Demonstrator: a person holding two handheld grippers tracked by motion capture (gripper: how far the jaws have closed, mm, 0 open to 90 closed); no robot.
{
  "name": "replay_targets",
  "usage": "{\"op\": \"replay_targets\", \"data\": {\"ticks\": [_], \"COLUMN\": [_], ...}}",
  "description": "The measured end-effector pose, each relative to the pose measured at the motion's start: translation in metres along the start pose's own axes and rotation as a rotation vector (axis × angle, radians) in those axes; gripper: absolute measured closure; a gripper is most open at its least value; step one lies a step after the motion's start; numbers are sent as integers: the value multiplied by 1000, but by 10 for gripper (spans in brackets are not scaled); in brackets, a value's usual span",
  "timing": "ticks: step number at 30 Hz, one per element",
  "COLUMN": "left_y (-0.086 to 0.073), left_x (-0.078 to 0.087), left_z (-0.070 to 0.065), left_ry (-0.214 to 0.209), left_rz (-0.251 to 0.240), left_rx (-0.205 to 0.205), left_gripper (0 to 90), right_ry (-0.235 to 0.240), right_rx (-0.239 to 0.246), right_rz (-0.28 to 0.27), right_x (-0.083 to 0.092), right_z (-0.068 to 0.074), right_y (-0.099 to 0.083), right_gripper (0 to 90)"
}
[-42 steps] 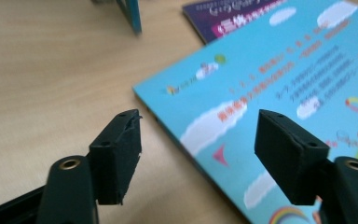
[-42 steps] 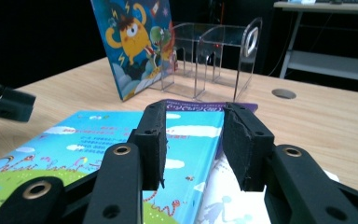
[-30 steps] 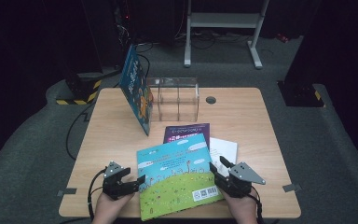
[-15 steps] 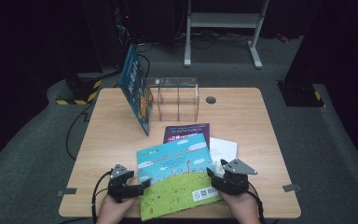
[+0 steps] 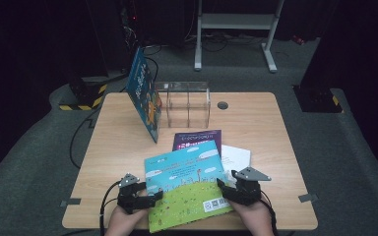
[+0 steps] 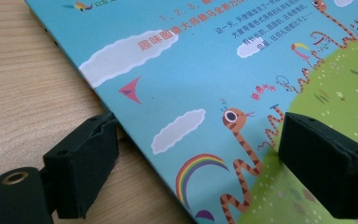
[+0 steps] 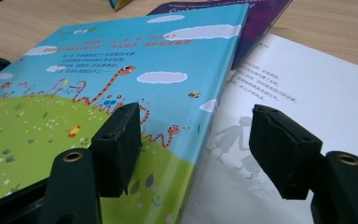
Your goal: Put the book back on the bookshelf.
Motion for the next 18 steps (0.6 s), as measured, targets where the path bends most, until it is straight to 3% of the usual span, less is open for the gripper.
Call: {"op": "replay_targets", "data": {"ticks": [11,16,18], "left_y": [6,13,15], "left_x": [-11,-23,-27], "left_z": [1,2,2], "left_ry": [0,1,-8], "left_rz": [7,16,20], "left_rx": [-5,-30,-30], "left_gripper": [112,113,115], "right_ry": [27,3,7], "right_rx": [-1,-13,-41], "right_rz": [13,-4,-4], "right_x": [3,9,10], "right_z": [5,-5,-7], "right_y": [-2,1,0], "right_gripper": [343,341,332]}}
Point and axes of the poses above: each handheld gripper's, and its own axes: x roughly backward along the jaws, y roughly out of its top, z roughly to its left, the point moved 10 cm from there along -x, roughly forward along the jaws, and after that the axes turned 12 degrees about -z, right-handed, at the moved point
